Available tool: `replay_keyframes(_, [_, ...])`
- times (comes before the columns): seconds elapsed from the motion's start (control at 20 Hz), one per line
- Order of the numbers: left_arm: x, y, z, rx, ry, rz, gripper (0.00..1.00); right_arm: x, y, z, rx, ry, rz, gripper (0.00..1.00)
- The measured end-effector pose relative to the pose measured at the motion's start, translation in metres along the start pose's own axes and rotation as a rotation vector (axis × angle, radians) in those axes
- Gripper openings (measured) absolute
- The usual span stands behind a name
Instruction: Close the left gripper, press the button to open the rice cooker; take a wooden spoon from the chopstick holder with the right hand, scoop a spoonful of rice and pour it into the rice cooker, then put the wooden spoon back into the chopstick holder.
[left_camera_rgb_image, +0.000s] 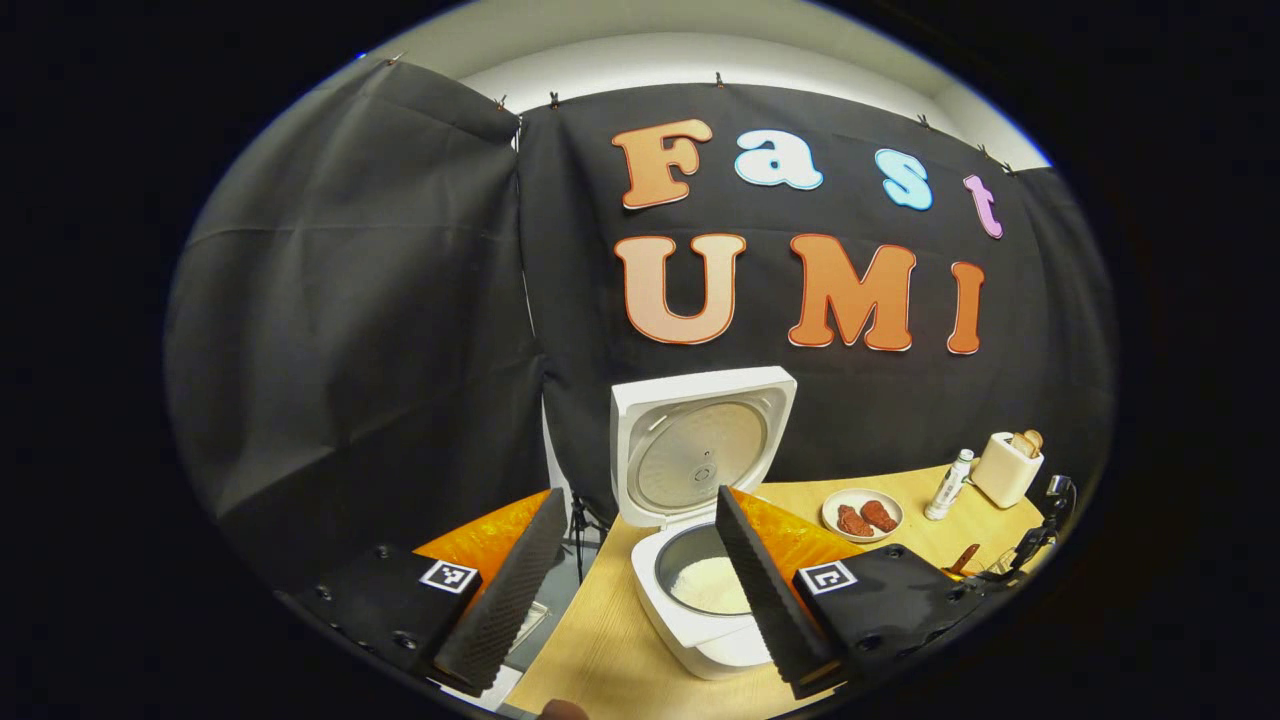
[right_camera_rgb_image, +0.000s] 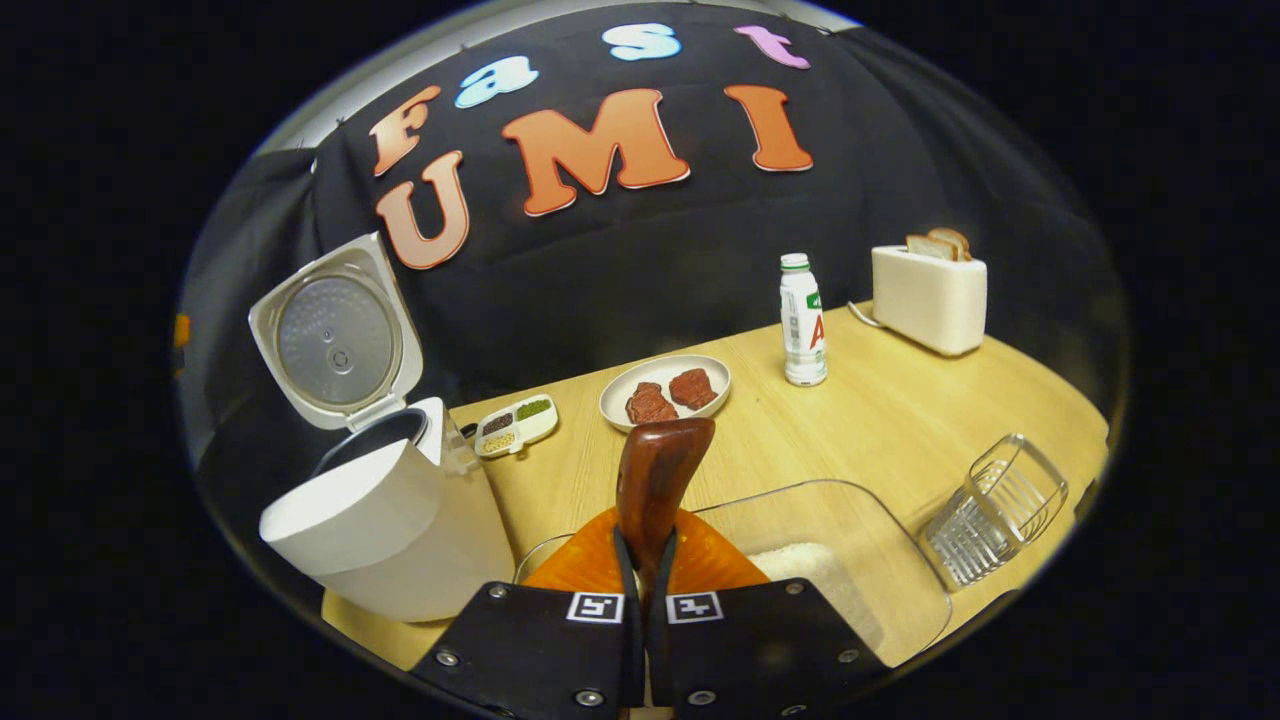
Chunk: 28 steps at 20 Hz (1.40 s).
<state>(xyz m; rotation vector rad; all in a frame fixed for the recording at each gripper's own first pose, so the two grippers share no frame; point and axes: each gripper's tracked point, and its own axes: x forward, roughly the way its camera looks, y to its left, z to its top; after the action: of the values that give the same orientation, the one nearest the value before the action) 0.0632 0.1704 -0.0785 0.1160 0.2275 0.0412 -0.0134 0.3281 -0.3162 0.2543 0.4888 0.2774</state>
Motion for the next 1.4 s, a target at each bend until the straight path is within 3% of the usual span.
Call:
replay_keyframes(0.45, [-0.003,-0.012,0.001,-0.021,-0.002,-0.021,1.0,-0.005,-0.02,-0.015,0.401,0.154,-0.039,0.01])
replay_keyframes(0.95, [-0.01,-0.015,-0.003,-0.059,0.007,-0.029,1.0,-0.02,-0.041,0.004,0.639,0.145,-0.046,0.01])
replay_keyframes(1.4, [-0.017,-0.019,-0.004,-0.076,0.001,-0.035,1.0,-0.039,-0.053,0.043,0.696,0.108,-0.057,0.01])
